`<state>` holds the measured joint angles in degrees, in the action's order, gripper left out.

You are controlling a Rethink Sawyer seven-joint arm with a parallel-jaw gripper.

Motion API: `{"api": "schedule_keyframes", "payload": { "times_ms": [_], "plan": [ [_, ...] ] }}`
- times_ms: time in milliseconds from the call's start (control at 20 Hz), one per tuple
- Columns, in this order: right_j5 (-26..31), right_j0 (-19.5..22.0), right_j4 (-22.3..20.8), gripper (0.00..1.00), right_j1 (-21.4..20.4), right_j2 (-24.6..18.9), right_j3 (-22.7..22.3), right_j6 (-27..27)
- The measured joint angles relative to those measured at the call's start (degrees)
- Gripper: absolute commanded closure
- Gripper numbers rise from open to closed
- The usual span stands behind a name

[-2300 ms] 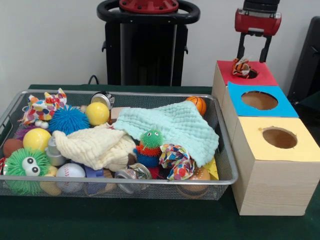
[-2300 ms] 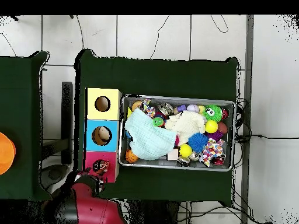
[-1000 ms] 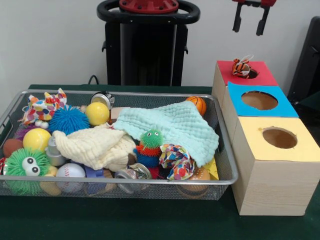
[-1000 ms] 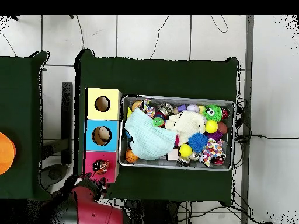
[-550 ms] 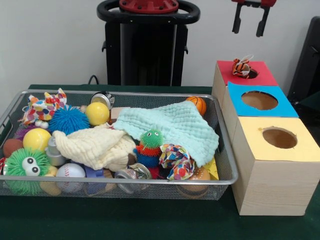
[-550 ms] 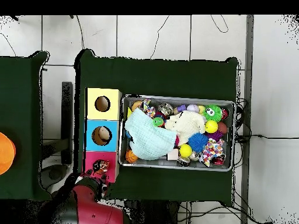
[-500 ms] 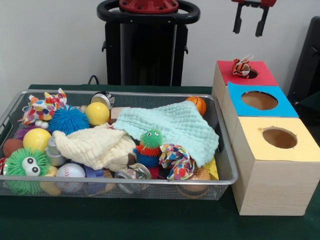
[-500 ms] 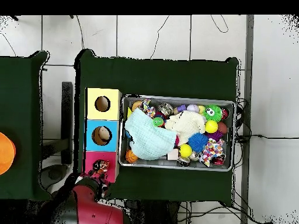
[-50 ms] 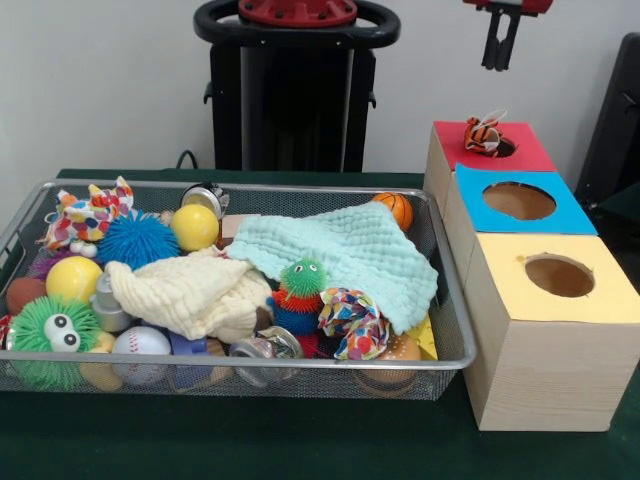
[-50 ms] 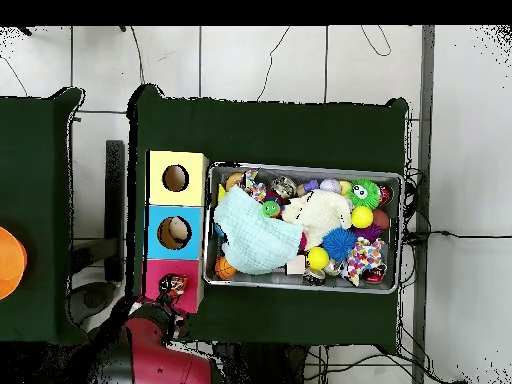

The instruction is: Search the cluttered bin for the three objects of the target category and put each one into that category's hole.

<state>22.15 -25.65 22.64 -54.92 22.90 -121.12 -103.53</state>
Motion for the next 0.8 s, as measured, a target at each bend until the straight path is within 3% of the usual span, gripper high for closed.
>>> {"api": "schedule_keyframes", "payload": {
  "times_ms": [450, 800],
  "plan": [
    [-1.38, 0.23, 0.0, 1.0, 1.41, 0.07, -0.04, 0.0],
    [-8.41, 2.95, 0.01, 1.0, 3.05, -0.96, -1.52, 0.0]
  ]
}}
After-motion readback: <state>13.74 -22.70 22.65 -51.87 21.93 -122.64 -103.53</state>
